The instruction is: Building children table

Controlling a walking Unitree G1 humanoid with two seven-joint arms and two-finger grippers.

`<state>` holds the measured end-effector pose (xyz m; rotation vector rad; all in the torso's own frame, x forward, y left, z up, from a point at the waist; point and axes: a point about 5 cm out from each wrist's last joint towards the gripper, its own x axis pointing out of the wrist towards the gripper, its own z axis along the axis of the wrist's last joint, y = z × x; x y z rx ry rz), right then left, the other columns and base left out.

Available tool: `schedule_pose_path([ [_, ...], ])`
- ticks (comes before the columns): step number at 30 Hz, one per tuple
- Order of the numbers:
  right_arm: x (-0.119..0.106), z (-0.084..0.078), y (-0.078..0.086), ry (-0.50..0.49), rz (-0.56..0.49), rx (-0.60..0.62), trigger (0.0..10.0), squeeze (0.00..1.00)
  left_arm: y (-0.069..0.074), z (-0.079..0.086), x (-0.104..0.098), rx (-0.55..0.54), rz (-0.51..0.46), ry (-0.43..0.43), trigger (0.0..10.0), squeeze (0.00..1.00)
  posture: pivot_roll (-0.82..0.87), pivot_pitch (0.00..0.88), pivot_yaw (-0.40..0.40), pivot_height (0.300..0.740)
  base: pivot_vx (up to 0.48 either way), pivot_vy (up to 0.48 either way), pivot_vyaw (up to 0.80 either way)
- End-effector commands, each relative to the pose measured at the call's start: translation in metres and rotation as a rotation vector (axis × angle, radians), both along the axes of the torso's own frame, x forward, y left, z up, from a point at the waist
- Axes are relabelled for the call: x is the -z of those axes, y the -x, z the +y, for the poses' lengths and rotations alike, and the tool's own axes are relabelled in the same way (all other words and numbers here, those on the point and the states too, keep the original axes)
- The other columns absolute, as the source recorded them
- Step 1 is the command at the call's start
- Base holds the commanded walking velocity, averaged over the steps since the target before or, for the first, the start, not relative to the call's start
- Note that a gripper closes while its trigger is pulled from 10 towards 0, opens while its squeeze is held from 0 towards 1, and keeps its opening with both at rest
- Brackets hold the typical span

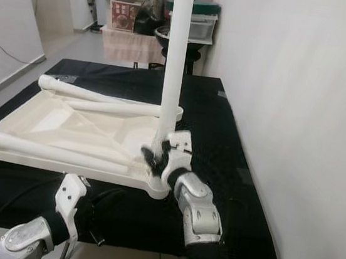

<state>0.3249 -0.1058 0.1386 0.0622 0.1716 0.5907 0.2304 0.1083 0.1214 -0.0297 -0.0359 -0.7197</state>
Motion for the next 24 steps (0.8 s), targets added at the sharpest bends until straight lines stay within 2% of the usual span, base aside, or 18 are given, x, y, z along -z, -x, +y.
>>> schedule_pose_path([
  [1, -0.023, 0.009, 0.001, -0.027, -0.098, -0.127, 10.0, 1.0, -0.001, 0.001, 0.0, -0.008, -0.007, -0.004, 10.0, 0.0, 0.05, 0.0, -0.015, 0.74, 0.0, 0.0, 0.0],
  [2, -0.023, 0.009, 0.001, -0.027, -0.098, -0.127, 10.0, 1.0, -0.001, 0.001, 0.0, -0.008, -0.007, -0.004, 10.0, 0.0, 0.05, 0.0, -0.015, 0.74, 0.0, 0.0, 0.0],
  [3, -0.028, 0.007, 0.002, -0.008, -0.125, -0.207, 10.0, 0.99, -0.002, 0.0, 0.0, -0.011, -0.011, -0.002, 10.0, 0.0, 0.05, 0.0, -0.018, 0.74, 0.0, 0.0, 0.0],
  [4, -0.03, 0.003, 0.003, 0.035, -0.141, -0.309, 10.0, 0.0, -0.002, 0.0, 0.0, -0.021, -0.02, 0.004, 10.0, 0.0, 0.05, 0.0, -0.022, 0.74, 0.0, 0.0, 0.0],
  [5, -0.031, 0.0, 0.003, 0.064, -0.144, -0.37, 10.0, 0.0, -0.003, 0.0, -0.001, -0.028, -0.025, 0.008, 10.0, 0.0, 0.05, 0.0, -0.023, 0.74, 0.0, 0.0, 0.0],
  [6, -0.031, 0.0, 0.003, 0.064, -0.144, -0.37, 10.0, 0.0, -0.003, 0.0, -0.001, -0.028, -0.025, 0.008, 10.0, 0.0, 0.05, 0.0, -0.023, 0.74, 0.0, 0.0, 0.0],
  [9, -0.026, -0.016, 0.002, 0.176, -0.102, -0.564, 10.0, 0.0, -0.003, 0.002, -0.004, -0.077, -0.073, 0.041, 10.0, 0.0, 0.05, 0.0, -0.033, 0.74, 0.0, 0.0, 0.0],
  [11, -0.025, -0.02, 0.0, 0.193, -0.085, -0.591, 10.0, 0.0, -0.002, 0.003, -0.005, -0.095, -0.09, 0.053, 10.0, 0.0, 0.05, 0.0, -0.033, 0.74, 0.0, 0.0, 0.0],
  [14, -0.022, -0.029, -0.011, 0.223, -0.064, -0.548, 10.0, 0.0, 0.0, 0.005, -0.005, -0.13, -0.133, 0.065, 10.0, 0.0, 0.07, 0.0, -0.04, 0.74, 0.0, 0.0, 0.0],
  [15, -0.02, -0.033, -0.017, 0.226, -0.051, -0.497, 3.1, 0.0, 0.0, 0.004, -0.004, -0.138, -0.147, 0.046, 10.0, 0.0, 0.07, 0.0, -0.042, 0.74, 0.0, 0.0, 0.0],
  [19, -0.019, -0.035, -0.02, 0.226, -0.042, -0.467, 3.1, 0.0, 0.0, 0.004, -0.004, -0.142, -0.157, 0.032, 10.0, 0.0, 0.08, 0.0, -0.044, 0.74, 0.0, 0.0, 0.0],
  [20, -0.015, -0.039, -0.022, 0.235, -0.024, -0.423, 0.0, 0.0, -0.002, 0.004, -0.004, -0.164, -0.175, 0.012, 10.0, 0.0, 0.08, 0.0, -0.045, 0.74, 0.0, 0.0, 0.0],
  [22, -0.007, -0.042, -0.02, 0.232, 0.008, -0.399, 0.0, 0.0, -0.004, 0.005, -0.005, -0.193, -0.215, -0.021, 10.0, 0.0, 0.07, 0.0, -0.044, 0.74, 0.0, 0.0, 0.0],
  [24, 0.003, -0.043, -0.01, 0.219, 0.045, -0.4, 0.0, 0.0, 0.001, 0.001, -0.01, -0.138, -0.242, 0.016, 10.0, 0.0, 0.07, 0.0, -0.043, 0.74, 0.0, 0.0, 0.0],
])
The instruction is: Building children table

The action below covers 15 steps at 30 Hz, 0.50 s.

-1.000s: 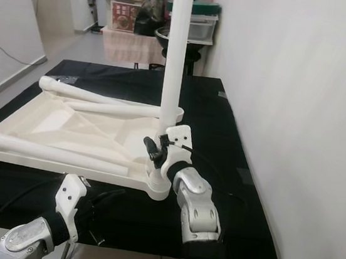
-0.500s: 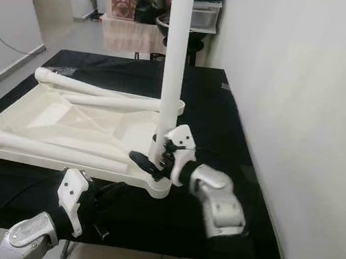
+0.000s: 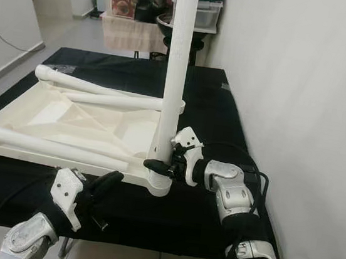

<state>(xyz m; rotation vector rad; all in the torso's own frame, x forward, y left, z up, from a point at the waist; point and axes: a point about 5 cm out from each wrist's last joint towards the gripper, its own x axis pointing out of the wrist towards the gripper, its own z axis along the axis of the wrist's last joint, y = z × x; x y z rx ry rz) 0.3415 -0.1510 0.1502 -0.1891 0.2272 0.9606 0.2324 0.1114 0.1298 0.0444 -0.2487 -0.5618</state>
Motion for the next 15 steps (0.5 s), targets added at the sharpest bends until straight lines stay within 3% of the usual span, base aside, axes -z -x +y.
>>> schedule_pose_path([
  [1, 0.019, 0.002, 0.01, 0.02, 0.076, -0.005, 0.0, 0.0, 0.005, -0.003, -0.003, 0.03, -0.03, 0.017, 10.0, 0.0, 0.06, 0.0, -0.043, 0.74, 0.0, 0.0, 0.0],
  [6, 0.032, 0.002, 0.014, 0.04, 0.119, 0.084, 0.0, 0.0, 0.006, -0.002, -0.004, 0.035, -0.035, 0.045, 10.0, 0.0, 0.05, 0.0, -0.046, 0.74, 0.0, 0.0, 0.0],
  [7, 0.038, 0.002, 0.015, 0.049, 0.142, 0.176, 0.0, 0.0, 0.007, -0.002, -0.006, 0.043, -0.034, 0.064, 10.0, 0.0, 0.05, 0.0, -0.046, 0.74, 0.0, 0.0, 0.0],
  [8, 0.046, 0.024, 0.03, -0.009, 0.155, 0.327, 0.0, 0.0, 0.008, -0.003, -0.007, 0.057, -0.029, 0.077, 10.0, 0.0, 0.04, 0.0, -0.044, 0.74, 0.0, 0.0, 0.0],
  [9, 0.046, 0.024, 0.03, -0.009, 0.155, 0.327, 0.0, 0.0, 0.008, -0.003, -0.007, 0.057, -0.029, 0.077, 10.0, 0.0, 0.04, 0.0, -0.044, 0.74, 0.0, 0.0, 0.0],
  [10, 0.048, 0.035, 0.043, -0.055, 0.169, 0.444, 0.0, 0.0, 0.009, -0.003, -0.007, 0.067, -0.025, 0.084, 10.0, 0.0, 0.04, 0.0, -0.044, 0.74, 0.0, 0.0, 0.0],
  [11, 0.048, 0.035, 0.043, -0.055, 0.169, 0.444, 0.0, 0.0, 0.009, -0.003, -0.007, 0.067, -0.025, 0.084, 10.0, 0.0, 0.04, 0.0, -0.044, 0.74, 0.0, 0.0, 0.0],
  [13, 0.044, 0.045, 0.056, -0.049, 0.122, 0.563, 0.0, 0.0, 0.007, -0.004, -0.005, 0.08, -0.007, 0.1, 10.0, 0.0, 0.05, 0.0, -0.043, 0.74, 0.0, 0.0, 0.0],
  [14, 0.044, 0.045, 0.056, -0.049, 0.122, 0.563, 0.0, 0.0, 0.007, -0.004, -0.005, 0.08, -0.007, 0.1, 10.0, 0.0, 0.05, 0.0, -0.043, 0.74, 0.0, 0.0, 0.0],
  [15, 0.042, 0.031, 0.038, -0.07, 0.122, 0.657, 0.0, 0.0, 0.005, -0.003, -0.002, 0.105, 0.026, 0.124, 10.0, 0.0, 0.04, 0.0, -0.027, 0.74, 0.0, 0.0, 0.0],
])
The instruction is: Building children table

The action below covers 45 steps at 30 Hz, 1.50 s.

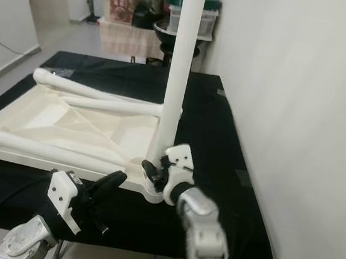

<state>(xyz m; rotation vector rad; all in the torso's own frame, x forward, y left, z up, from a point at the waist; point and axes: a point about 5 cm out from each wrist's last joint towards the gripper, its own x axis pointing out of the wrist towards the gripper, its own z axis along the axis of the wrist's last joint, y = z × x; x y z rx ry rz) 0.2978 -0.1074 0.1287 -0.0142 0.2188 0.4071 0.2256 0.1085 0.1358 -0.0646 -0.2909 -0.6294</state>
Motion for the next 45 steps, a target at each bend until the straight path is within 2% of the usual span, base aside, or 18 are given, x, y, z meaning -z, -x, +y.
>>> schedule_pose_path([
  [1, 0.021, -0.013, -0.005, 0.006, 0.122, 0.083, 0.0, 0.0, -0.002, 0.0, 0.004, 0.025, 0.036, 0.017, 10.0, 0.0, 0.04, 0.0, -0.027, 0.74, 0.0, 0.0, 0.0],
  [2, 0.016, -0.02, -0.018, 0.002, 0.113, 0.107, 0.0, 0.0, -0.003, -0.002, 0.007, 0.065, 0.062, 0.015, 10.0, 0.0, 0.05, 0.0, -0.026, 0.74, 0.0, 0.0, 0.0],
  [3, 0.014, -0.021, -0.022, 0.016, 0.108, 0.101, 8.4, 0.0, -0.003, -0.002, 0.008, 0.071, 0.07, 0.02, 10.0, 0.0, 0.05, 0.0, -0.026, 0.74, 0.0, 0.0, 0.0],
  [4, 0.014, -0.021, -0.022, 0.016, 0.108, 0.101, 8.4, 0.0, -0.003, -0.002, 0.008, 0.071, 0.07, 0.02, 10.0, 0.0, 0.05, 0.0, -0.026, 0.74, 0.0, 0.0, 0.0],
  [5, 0.012, -0.021, -0.023, 0.023, 0.107, 0.099, 10.0, 0.0, -0.003, -0.001, 0.008, 0.074, 0.074, 0.025, 10.0, 0.0, 0.05, 0.0, -0.025, 0.74, 0.0, 0.0, 0.0],
  [9, 0.0, -0.023, -0.031, 0.0, 0.049, 0.065, 10.0, 0.02, -0.001, 0.0, 0.008, 0.075, 0.082, 0.023, 10.0, 0.0, 0.04, 0.0, -0.02, 0.74, 0.0, 0.0, 0.0],
  [10, -0.01, -0.025, -0.035, -0.018, 0.002, 0.023, 10.0, 1.0, 0.001, 0.0, 0.008, 0.077, 0.093, 0.03, 10.0, 0.0, 0.04, 0.0, -0.021, 0.74, 0.0, 0.0, 0.0],
  [17, -0.035, -0.027, -0.038, -0.059, -0.095, -0.099, 10.0, 1.0, 0.008, 0.001, 0.007, 0.063, 0.114, 0.074, 10.0, 0.0, 0.05, 0.0, -0.024, 0.74, 0.0, 0.0, 0.0],
  [18, -0.042, -0.028, -0.038, -0.07, -0.123, -0.156, 10.0, 0.0, 0.008, 0.002, 0.007, 0.056, 0.112, 0.075, 10.0, 0.0, 0.06, 0.0, -0.027, 0.74, 0.0, 0.0, 0.0],
  [19, -0.047, -0.029, -0.037, -0.069, -0.144, -0.261, 10.0, 0.0, 0.007, 0.002, 0.007, 0.047, 0.108, 0.074, 10.0, 0.0, 0.06, 0.0, -0.031, 0.74, 0.0, 0.0, 0.0],
  [22, -0.05, -0.035, -0.035, -0.041, -0.157, -0.433, 10.0, 0.0, 0.006, 0.001, 0.007, 0.041, 0.104, 0.071, 10.0, 0.0, 0.06, 0.0, -0.035, 0.74, 0.0, 0.0, 0.0],
  [28, -0.044, -0.048, -0.044, 0.022, -0.115, -0.58, 10.0, 0.0, 0.004, 0.001, 0.008, 0.042, 0.111, 0.075, 10.0, 0.0, 0.07, 0.0, -0.036, 0.74, 0.0, 0.0, 0.0],
  [29, -0.045, -0.051, -0.049, 0.013, -0.115, -0.584, 7.5, 0.0, 0.004, 0.002, 0.008, 0.042, 0.115, 0.077, 10.0, 0.0, 0.07, 0.0, -0.04, 0.74, 0.0, 0.0, 0.0],
  [30, -0.047, -0.052, -0.052, 0.005, -0.118, -0.584, 2.8, 0.0, 0.004, 0.002, 0.008, 0.042, 0.117, 0.079, 10.0, 0.0, 0.07, 0.0, -0.04, 0.74, 0.0, 0.0, 0.0],
  [31, -0.047, -0.052, -0.052, 0.005, -0.118, -0.584, 2.8, 0.0, 0.004, 0.002, 0.008, 0.042, 0.117, 0.079, 10.0, 0.0, 0.07, 0.0, -0.04, 0.74, 0.0, 0.0, 0.0],
  [32, -0.048, -0.053, -0.055, -0.014, -0.117, -0.579, 0.0, 0.0, 0.004, 0.002, 0.007, 0.041, 0.117, 0.081, 10.0, 0.0, 0.07, 0.0, -0.04, 0.74, 0.0, 0.0, 0.0],
  [41, -0.048, -0.055, -0.057, -0.029, -0.11, -0.641, 0.0, 0.0, 0.005, 0.002, 0.007, 0.037, 0.12, 0.08, 10.0, 0.0, 0.08, 0.0, -0.039, 0.74, 0.0, 0.0, 0.0],
  [45, -0.038, -0.06, -0.055, -0.02, -0.108, -0.583, 0.0, 0.0, 0.006, 0.003, 0.007, 0.04, 0.126, 0.084, 10.0, 0.0, 0.07, 0.0, -0.034, 0.74, 0.0, 0.0, 0.0],
])
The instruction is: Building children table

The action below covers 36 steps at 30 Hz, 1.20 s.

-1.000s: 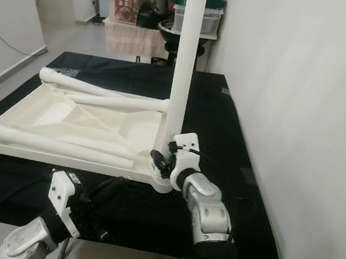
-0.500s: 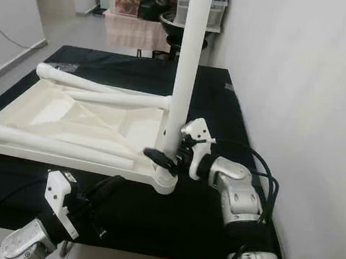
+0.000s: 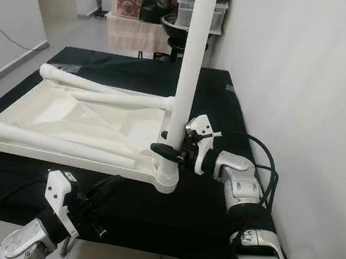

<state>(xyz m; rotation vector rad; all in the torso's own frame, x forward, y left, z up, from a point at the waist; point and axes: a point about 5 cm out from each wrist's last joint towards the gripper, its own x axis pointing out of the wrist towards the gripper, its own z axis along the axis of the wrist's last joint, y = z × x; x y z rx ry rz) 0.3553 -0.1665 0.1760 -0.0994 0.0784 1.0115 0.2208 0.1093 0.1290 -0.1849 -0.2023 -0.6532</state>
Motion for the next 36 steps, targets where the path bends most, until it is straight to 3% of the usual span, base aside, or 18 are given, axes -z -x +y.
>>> schedule_pose_path([
  [1, 0.009, -0.001, 0.002, -0.005, 0.025, 0.026, 0.0, 0.0, 0.001, 0.002, 0.0, -0.003, 0.01, 0.003, 10.0, 0.0, 0.07, 0.0, -0.034, 0.74, 0.0, 0.0, 0.0],
  [4, 0.024, 0.002, 0.004, 0.018, 0.064, 0.182, 0.0, 0.0, 0.002, 0.003, 0.0, -0.001, 0.014, 0.005, 10.0, 0.0, 0.07, 0.0, -0.042, 0.74, 0.0, 0.0, 0.0],
  [6, 0.043, 0.0, -0.001, -0.029, 0.09, 0.765, 0.0, 0.0, 0.003, 0.004, 0.0, -0.001, 0.017, 0.005, 10.0, 0.0, 0.06, 0.0, -0.044, 0.74, 0.0, 0.0, 0.0],
  [7, 0.043, 0.0, -0.001, -0.029, 0.09, 0.765, 0.0, 0.0, 0.003, 0.004, 0.0, -0.001, 0.017, 0.005, 10.0, 0.0, 0.06, 0.0, -0.044, 0.74, 0.0, 0.0, 0.0],
  [8, 0.072, 0.015, 0.033, -0.032, 0.175, 1.03, 0.0, 0.0, 0.002, 0.005, 0.0, 0.002, 0.02, 0.004, 10.0, 0.0, 0.07, 0.0, -0.046, 0.74, 0.0, 0.0, 0.0],
  [10, 0.072, 0.015, 0.033, -0.032, 0.175, 1.03, 0.0, 0.0, 0.002, 0.005, 0.0, 0.002, 0.02, 0.004, 10.0, 0.0, 0.07, 0.0, -0.046, 0.74, 0.0, 0.0, 0.0],
  [11, 0.076, 0.029, 0.045, -0.029, 0.177, 0.971, 0.0, 0.0, 0.002, 0.005, 0.0, 0.004, 0.021, 0.002, 10.0, 0.0, 0.07, 0.0, -0.046, 0.74, 0.0, 0.0, 0.0],
  [12, 0.07, 0.035, 0.042, -0.036, 0.137, 0.875, 0.0, 0.0, 0.002, 0.005, 0.001, 0.001, 0.021, -0.003, 10.0, 0.0, 0.04, 0.0, -0.024, 0.74, 0.0, 0.0, 0.0],
  [18, 0.069, 0.033, 0.027, 0.008, 0.106, 0.778, 0.0, 0.0, 0.0, 0.004, 0.002, 0.0, 0.024, -0.003, 10.0, 0.0, 0.05, 0.0, -0.041, 0.74, 0.0, 0.0, 0.0],
  [19, 0.068, 0.035, 0.028, 0.011, 0.097, 0.774, 10.0, 0.0, -0.001, 0.004, 0.002, -0.002, 0.024, -0.003, 10.0, 0.0, 0.05, 0.0, -0.041, 0.74, 0.0, 0.0, 0.0],
  [21, 0.067, 0.035, 0.028, 0.013, 0.093, 0.778, 10.0, 0.0, -0.001, 0.004, 0.002, -0.005, 0.024, -0.003, 10.0, 0.0, 0.05, 0.0, -0.041, 0.74, 0.0, 0.0, 0.0],
  [22, 0.066, 0.037, 0.029, -0.025, 0.108, 0.767, 10.0, 1.0, -0.001, 0.003, 0.003, -0.004, 0.025, -0.003, 10.0, 0.0, 0.05, 0.0, -0.04, 0.74, 0.0, 0.0, 0.0],
  [26, 0.06, 0.045, 0.032, -0.116, 0.133, 0.678, 10.0, 1.0, -0.002, 0.002, 0.003, 0.003, 0.03, -0.001, 10.0, 0.0, 0.05, 0.0, -0.038, 0.74, 0.0, 0.0, 0.0],
  [27, 0.055, 0.052, 0.035, -0.144, 0.137, 0.577, 10.0, 1.0, -0.002, 0.001, 0.004, 0.004, 0.032, -0.001, 10.0, 0.0, 0.05, 0.0, -0.038, 0.74, 0.0, 0.0, 0.0],
  [31, 0.046, 0.05, 0.032, -0.089, 0.092, 0.327, 10.0, 0.92, -0.003, -0.001, 0.005, 0.005, 0.034, 0.0, 10.0, 0.0, 0.05, 0.0, -0.043, 0.74, 0.0, 0.0, 0.0],
  [33, 0.044, 0.049, 0.031, -0.08, 0.085, 0.296, 10.0, 0.92, -0.003, -0.001, 0.005, 0.005, 0.034, 0.0, 10.0, 0.0, 0.05, 0.0, -0.043, 0.74, 0.0, 0.0, 0.0],
  [34, 0.039, 0.045, 0.026, -0.066, 0.069, 0.237, 10.0, 0.0, -0.003, -0.001, 0.005, 0.006, 0.035, 0.0, 10.0, 0.0, 0.05, 0.0, -0.048, 0.74, 0.0, 0.0, 0.0],
  [36, 0.029, 0.038, 0.019, -0.039, 0.045, 0.143, 10.0, 0.0, -0.004, -0.002, 0.006, 0.008, 0.037, 0.0, 10.0, 0.0, 0.06, 0.0, -0.052, 0.74, 0.0, 0.0, 0.0],
])
